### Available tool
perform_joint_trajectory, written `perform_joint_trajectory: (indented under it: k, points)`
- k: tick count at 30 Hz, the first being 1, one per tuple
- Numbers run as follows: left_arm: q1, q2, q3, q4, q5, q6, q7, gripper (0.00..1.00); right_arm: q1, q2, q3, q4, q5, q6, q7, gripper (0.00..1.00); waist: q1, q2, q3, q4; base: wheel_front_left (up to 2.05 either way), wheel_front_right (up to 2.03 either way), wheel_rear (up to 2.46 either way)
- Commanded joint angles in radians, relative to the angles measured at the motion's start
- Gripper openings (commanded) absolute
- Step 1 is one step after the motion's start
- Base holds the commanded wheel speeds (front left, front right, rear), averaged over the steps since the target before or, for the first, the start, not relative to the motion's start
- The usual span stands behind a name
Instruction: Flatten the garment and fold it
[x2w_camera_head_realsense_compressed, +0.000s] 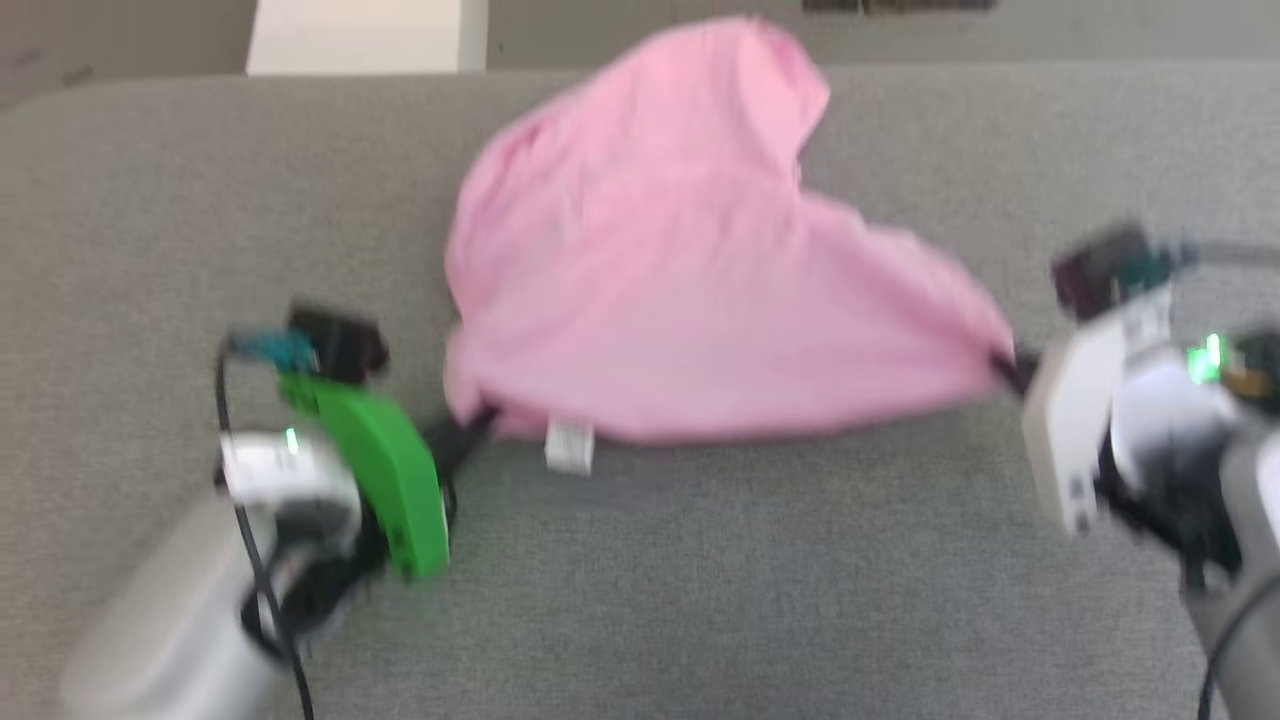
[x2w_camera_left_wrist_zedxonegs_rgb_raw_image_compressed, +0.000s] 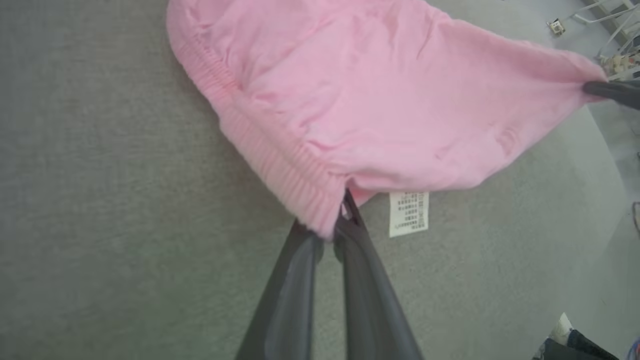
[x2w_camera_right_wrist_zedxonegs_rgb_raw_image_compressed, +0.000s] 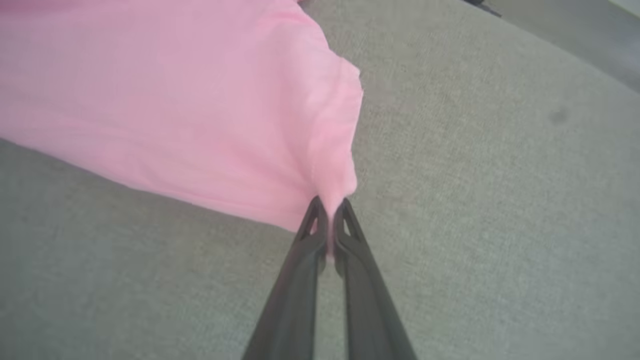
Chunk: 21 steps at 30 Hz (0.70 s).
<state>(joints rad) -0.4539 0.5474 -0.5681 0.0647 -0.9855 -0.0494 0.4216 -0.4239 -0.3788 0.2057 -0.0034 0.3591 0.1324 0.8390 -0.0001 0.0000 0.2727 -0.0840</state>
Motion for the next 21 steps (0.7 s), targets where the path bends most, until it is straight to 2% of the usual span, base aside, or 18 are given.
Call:
perform_joint_trajectory:
  k: [1,4,8,14,18,21]
  points:
    - [0.063,0.019,-0.005,-0.041,-0.018,0.02,0.007,0.0,0.077,0.001,-0.027,-0.048,0.008,-0.002,0.027,0.0,0.0001,0.0,-0.076,0.014,0.0,0.0,0.0]
    - [0.177,0.054,-0.02,-0.118,-0.024,0.063,0.015,0.0,0.231,0.027,-0.092,-0.138,0.001,-0.002,0.07,0.0,0.0001,0.0,-0.098,0.017,0.0,0.0,0.0]
    - [0.304,0.09,-0.032,-0.209,-0.034,0.123,0.018,0.0,0.421,0.1,-0.17,-0.239,0.001,-0.002,0.121,0.0,0.0001,0.0,-0.118,0.028,0.0,0.0,0.0]
    - [0.436,0.139,-0.038,-0.312,-0.035,0.201,0.02,0.0,0.609,0.187,-0.231,-0.358,-0.014,-0.002,0.19,0.0,0.0001,0.0,-0.134,0.043,0.0,0.0,0.0]
    - [0.492,0.166,-0.074,-0.371,-0.017,0.227,0.046,0.0,0.694,0.211,-0.266,-0.425,-0.037,-0.002,0.267,0.0,0.0001,0.0,-0.137,0.055,0.0,0.0,0.0]
    - [0.497,0.144,-0.082,-0.408,-0.011,0.218,0.02,0.0,0.695,0.217,-0.286,-0.479,-0.046,-0.002,0.276,0.0,0.0001,0.0,-0.131,0.066,0.0,0.0,0.0]
